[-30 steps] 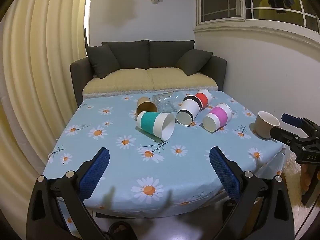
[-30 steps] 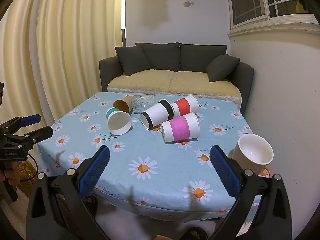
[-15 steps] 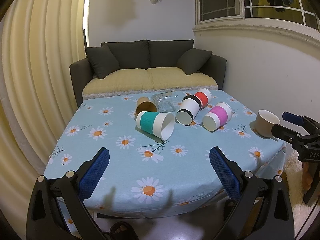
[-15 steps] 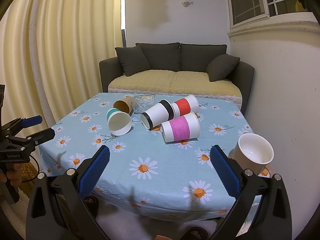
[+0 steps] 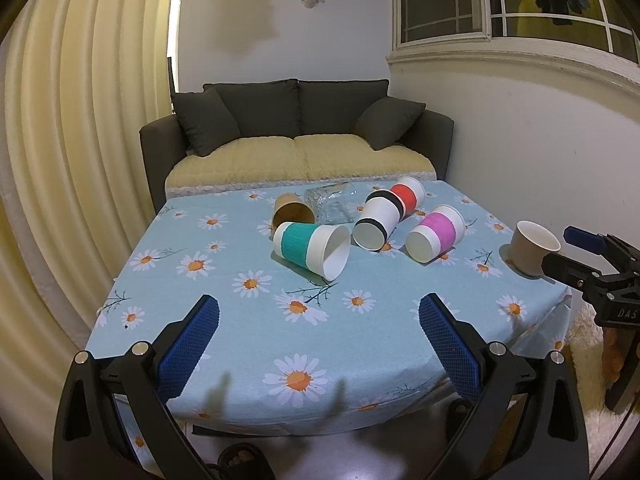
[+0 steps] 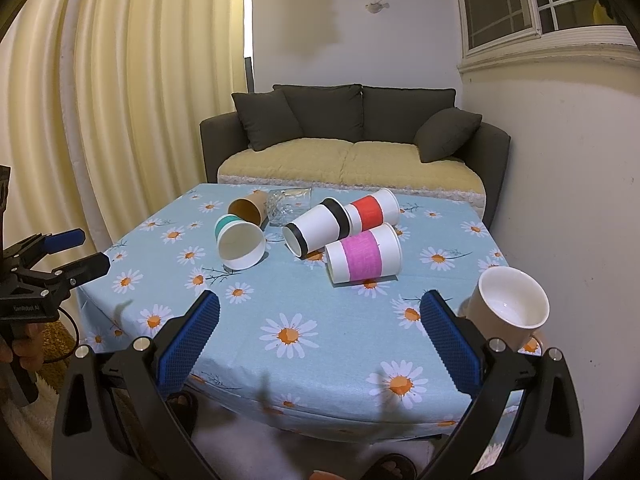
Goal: Flip cup upright
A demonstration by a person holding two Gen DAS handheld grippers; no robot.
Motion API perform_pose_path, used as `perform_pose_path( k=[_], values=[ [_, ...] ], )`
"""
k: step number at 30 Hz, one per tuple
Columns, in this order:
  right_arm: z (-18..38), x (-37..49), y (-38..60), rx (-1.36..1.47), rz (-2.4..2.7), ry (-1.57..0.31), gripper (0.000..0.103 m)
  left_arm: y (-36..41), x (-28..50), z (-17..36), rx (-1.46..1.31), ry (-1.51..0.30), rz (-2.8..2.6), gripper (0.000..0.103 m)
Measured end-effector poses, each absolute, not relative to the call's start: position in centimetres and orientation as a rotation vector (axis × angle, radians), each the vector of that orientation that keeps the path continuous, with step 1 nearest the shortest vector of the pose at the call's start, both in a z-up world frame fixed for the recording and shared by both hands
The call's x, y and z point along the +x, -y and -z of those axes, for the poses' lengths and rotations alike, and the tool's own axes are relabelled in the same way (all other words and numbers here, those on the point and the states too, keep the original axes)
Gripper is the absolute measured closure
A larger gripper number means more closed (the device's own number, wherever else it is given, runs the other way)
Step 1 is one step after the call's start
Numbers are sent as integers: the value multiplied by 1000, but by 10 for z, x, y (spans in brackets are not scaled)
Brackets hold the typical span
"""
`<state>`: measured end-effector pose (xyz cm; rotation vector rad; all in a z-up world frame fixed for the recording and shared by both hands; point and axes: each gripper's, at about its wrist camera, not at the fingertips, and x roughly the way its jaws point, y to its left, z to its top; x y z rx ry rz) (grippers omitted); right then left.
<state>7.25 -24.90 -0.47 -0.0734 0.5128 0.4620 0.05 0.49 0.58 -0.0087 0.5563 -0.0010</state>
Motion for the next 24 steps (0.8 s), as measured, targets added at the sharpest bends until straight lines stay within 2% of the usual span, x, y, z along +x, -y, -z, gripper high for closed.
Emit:
perform_pose_path(
  k=[24],
  values=[
    [12,73,248,-75,-463,-528,3,0,1,-1,-7,-568,1,6]
  ],
)
